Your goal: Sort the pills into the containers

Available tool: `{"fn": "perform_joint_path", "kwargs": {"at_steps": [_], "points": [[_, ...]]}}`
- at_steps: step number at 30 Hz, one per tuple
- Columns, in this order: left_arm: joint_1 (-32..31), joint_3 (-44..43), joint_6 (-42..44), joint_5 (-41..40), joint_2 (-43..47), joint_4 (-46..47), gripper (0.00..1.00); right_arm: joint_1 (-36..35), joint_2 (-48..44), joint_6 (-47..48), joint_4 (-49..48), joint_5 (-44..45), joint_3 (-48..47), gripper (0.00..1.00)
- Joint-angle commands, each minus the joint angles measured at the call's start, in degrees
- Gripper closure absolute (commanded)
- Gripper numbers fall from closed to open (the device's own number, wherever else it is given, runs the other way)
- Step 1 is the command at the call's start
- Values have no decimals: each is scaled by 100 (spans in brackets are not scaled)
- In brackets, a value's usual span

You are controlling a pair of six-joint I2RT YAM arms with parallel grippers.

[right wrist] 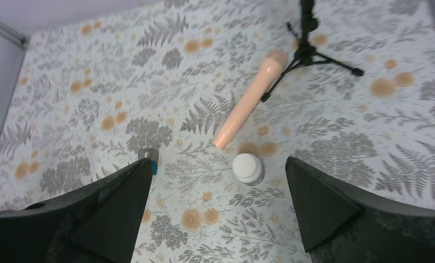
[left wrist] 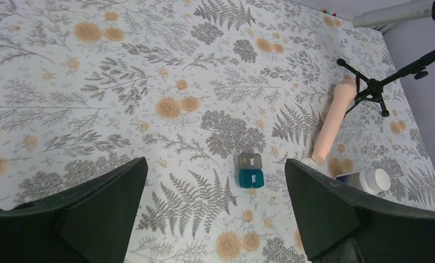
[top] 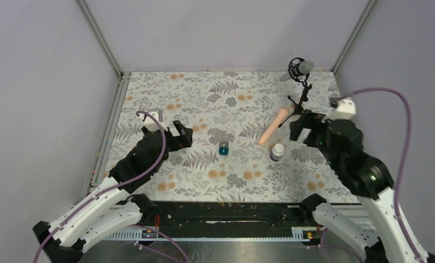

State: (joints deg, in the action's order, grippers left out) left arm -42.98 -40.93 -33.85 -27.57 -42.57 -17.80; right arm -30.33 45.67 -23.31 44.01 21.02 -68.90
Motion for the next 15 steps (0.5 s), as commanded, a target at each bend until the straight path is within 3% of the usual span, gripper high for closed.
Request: {"fn": "perform_joint_path", "kwargs": {"at_steps": [1, 8, 15], "points": [[-40, -333, 107, -348, 689, -890, 1, 18, -903, 174, 731, 1067, -72, 1], [-35, -601, -3, -456, 1819, -1883, 1, 18, -1823, 430, 1447, 1876, -498, 1], [-40, -893, -29, -649, 2501, -2540, 1, 17, -2306, 887, 1490, 2606, -697, 1]]}}
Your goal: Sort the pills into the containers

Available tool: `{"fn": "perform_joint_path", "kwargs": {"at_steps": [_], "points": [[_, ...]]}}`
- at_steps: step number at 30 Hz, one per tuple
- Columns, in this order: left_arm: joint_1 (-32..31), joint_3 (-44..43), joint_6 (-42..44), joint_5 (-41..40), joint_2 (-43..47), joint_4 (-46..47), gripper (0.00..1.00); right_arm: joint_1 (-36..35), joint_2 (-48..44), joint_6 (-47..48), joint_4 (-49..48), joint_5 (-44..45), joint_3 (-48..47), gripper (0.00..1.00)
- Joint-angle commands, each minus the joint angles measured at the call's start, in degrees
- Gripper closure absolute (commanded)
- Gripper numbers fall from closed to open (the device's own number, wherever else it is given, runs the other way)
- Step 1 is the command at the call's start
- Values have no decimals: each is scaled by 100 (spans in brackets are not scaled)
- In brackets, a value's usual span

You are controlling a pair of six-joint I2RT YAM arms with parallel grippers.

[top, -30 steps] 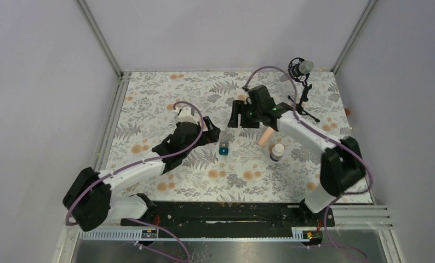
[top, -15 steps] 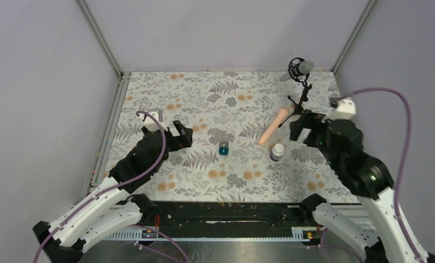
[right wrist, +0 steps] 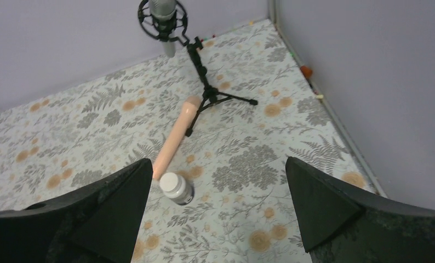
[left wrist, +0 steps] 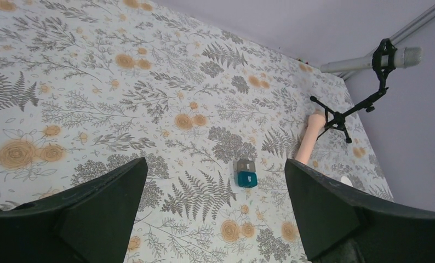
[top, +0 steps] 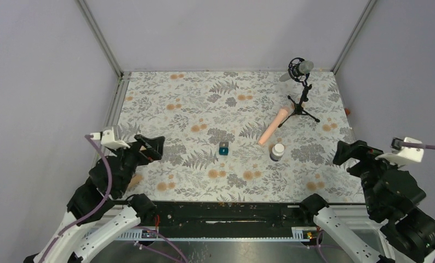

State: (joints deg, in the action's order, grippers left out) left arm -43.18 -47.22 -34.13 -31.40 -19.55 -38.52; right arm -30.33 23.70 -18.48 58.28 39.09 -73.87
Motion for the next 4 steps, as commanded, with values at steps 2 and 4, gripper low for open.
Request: {"fn": "perform_joint_path", "kwargs": {"at_steps": [2, 4], "points": [[-22, -297, 7, -273, 281, -559, 1, 18, -99, 572, 68, 897, -312, 1], [-16, -346, 9, -279, 317, -655, 1, 18, -86, 634, 58, 910, -423, 0]]}}
